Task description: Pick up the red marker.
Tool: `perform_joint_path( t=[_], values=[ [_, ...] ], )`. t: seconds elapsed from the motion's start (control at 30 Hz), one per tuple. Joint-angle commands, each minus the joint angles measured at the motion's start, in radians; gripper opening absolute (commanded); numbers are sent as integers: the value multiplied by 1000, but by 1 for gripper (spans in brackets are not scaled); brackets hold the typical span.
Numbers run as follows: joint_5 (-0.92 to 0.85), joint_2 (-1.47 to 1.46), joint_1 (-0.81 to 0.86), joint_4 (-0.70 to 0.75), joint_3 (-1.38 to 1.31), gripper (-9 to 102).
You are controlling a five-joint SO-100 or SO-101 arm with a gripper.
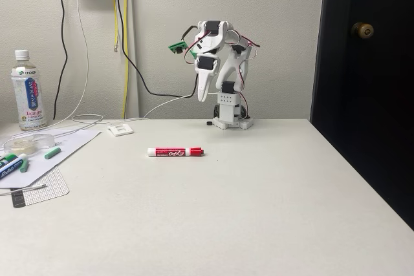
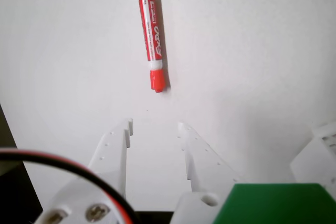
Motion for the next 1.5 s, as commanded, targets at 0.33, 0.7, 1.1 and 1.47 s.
perform_joint_path(
  t=[0.33, 0.7, 1.1, 1.47],
  values=[
    [-77, -92, 63, -153, 40, 25],
    [-112, -184, 101, -281, 89, 25],
    [-127, -322, 110, -371, 91, 27],
    [-138, -413, 107, -454, 95, 33]
  ],
)
